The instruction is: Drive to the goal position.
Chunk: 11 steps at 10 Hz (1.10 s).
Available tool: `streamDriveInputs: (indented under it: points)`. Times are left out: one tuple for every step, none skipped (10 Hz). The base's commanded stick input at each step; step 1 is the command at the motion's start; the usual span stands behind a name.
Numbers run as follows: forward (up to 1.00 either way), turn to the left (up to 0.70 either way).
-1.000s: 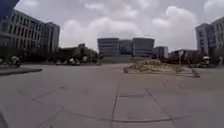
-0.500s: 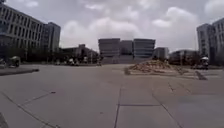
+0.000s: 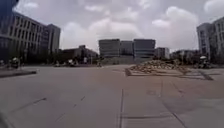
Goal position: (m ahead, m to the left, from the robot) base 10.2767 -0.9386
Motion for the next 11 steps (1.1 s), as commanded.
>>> streamDriveInputs:
  points:
    - [0.70,0.00]
    - [0.70,0.00]
    - [0.70,0.00]
    - [0.70,0.00]
    - [0.70,0.00]
    - [0.70,0.00]
    - [0.70,0.00]
    - [0.70,0.00]
    - [0.70,-0.01]
    - [0.70,-0.09]
    - [0.70,-0.10]
